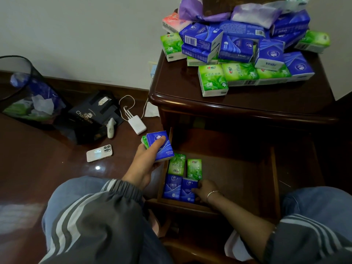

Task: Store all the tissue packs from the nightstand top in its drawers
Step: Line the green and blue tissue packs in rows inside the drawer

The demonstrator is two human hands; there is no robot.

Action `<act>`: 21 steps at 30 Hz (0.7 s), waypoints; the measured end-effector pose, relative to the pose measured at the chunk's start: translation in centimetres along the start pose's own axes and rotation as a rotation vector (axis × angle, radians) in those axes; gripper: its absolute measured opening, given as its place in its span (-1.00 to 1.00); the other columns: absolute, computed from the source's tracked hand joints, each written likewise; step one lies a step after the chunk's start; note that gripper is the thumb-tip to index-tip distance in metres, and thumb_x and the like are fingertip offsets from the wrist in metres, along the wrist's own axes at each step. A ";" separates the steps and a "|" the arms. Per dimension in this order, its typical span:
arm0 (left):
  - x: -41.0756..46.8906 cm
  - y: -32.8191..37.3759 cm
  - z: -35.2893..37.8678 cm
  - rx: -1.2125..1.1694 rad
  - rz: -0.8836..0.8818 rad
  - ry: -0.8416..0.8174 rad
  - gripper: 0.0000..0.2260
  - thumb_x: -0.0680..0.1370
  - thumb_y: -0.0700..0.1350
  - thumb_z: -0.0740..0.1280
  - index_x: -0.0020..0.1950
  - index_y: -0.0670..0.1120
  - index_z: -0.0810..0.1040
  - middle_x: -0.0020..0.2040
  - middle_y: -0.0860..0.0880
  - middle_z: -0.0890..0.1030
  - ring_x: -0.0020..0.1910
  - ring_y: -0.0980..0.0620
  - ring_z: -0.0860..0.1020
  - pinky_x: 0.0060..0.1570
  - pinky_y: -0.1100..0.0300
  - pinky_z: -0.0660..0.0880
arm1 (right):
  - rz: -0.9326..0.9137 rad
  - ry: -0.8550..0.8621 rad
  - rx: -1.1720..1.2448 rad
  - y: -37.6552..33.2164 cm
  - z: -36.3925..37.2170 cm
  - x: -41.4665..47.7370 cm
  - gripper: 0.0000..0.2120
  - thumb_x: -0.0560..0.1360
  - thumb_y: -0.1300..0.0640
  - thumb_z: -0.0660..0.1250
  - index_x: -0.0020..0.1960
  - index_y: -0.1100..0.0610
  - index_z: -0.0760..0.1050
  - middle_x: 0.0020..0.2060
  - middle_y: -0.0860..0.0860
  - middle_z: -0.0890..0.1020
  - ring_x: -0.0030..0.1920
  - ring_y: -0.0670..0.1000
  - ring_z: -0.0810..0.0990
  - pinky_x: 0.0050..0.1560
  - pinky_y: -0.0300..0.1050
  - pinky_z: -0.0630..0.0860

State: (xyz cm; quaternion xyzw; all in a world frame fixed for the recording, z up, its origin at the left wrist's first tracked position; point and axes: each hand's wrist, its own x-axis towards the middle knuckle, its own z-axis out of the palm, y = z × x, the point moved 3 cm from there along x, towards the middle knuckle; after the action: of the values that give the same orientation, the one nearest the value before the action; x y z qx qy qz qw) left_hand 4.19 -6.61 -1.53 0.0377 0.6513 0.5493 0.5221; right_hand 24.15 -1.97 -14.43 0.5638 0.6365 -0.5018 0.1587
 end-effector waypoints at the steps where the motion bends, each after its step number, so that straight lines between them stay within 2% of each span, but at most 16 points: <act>1: 0.0 0.0 0.1 0.002 0.001 -0.002 -0.53 0.48 0.03 0.41 0.32 -0.14 0.43 -0.06 -0.06 0.66 -0.25 0.10 0.61 -0.30 0.24 0.46 | 0.005 -0.008 0.007 -0.1 -0.1 0.0 -0.82 0.50 0.18 0.34 0.04 0.27 0.55 -0.10 0.19 0.69 -0.23 0.09 0.67 -0.13 -0.02 0.60; 5: 0.1 -0.1 0.5 0.010 -0.003 0.002 -0.53 0.48 0.02 0.41 0.32 -0.15 0.43 -0.06 -0.06 0.65 -0.27 0.11 0.61 -0.35 0.28 0.47 | 0.041 -0.083 0.008 -0.2 -0.8 0.3 -0.88 0.46 0.15 0.39 -0.20 0.17 0.51 -0.37 0.06 0.64 -0.53 -0.11 0.56 -0.41 -0.22 0.53; 8: 0.2 -0.1 0.5 0.018 -0.008 0.010 -0.53 0.49 0.02 0.41 0.32 -0.15 0.43 -0.08 -0.06 0.65 -0.30 0.12 0.61 -0.44 0.33 0.47 | 0.030 -0.090 -0.061 -0.2 -1.4 0.3 -0.79 0.42 0.06 0.44 -0.31 0.11 0.50 -0.36 0.07 0.65 -0.48 -0.08 0.55 -0.37 -0.21 0.50; 13: 0.3 -0.2 0.3 0.011 -0.017 0.016 -0.54 0.48 0.01 0.41 0.30 -0.15 0.44 -0.12 -0.04 0.65 -0.37 0.16 0.62 -0.48 0.34 0.46 | 0.095 -0.101 -0.068 -0.1 -3.9 0.6 -0.71 0.36 -0.10 0.47 -0.33 0.10 0.53 -0.36 0.05 0.65 -0.46 -0.05 0.58 -0.44 -0.22 0.47; 17: 0.3 -0.2 0.5 0.015 -0.011 0.011 -0.54 0.48 0.02 0.42 0.30 -0.14 0.45 -0.11 -0.05 0.66 -0.33 0.14 0.62 -0.43 0.31 0.48 | 0.117 0.104 0.107 -0.4 -5.8 1.9 -0.74 0.43 0.03 0.42 -0.34 0.11 0.47 -0.32 0.10 0.61 -0.40 0.02 0.57 -0.45 -0.19 0.44; 19: 0.4 -0.2 0.6 0.011 -0.010 0.008 -0.52 0.47 0.03 0.42 0.31 -0.14 0.44 -0.05 -0.07 0.67 -0.27 0.10 0.63 -0.35 0.26 0.48 | 0.143 0.094 0.176 -0.6 -5.3 2.2 -0.79 0.43 0.09 0.43 -0.30 0.12 0.46 -0.30 0.08 0.60 -0.41 -0.02 0.55 -0.47 -0.18 0.43; 21: 0.4 -0.2 0.6 0.008 -0.015 0.005 -0.51 0.47 0.03 0.43 0.32 -0.14 0.43 -0.05 -0.08 0.66 -0.26 0.10 0.62 -0.35 0.26 0.48 | 0.166 0.088 0.237 -0.5 -4.5 2.5 -0.80 0.43 0.15 0.43 -0.29 0.14 0.45 -0.30 0.10 0.60 -0.42 -0.02 0.55 -0.46 -0.17 0.45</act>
State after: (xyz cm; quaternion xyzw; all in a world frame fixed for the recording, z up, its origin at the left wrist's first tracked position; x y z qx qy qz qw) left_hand 4.50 -6.02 -1.84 0.0334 0.6551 0.5428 0.5245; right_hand 24.55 3.20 -14.09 0.6507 0.5303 -0.5335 0.1037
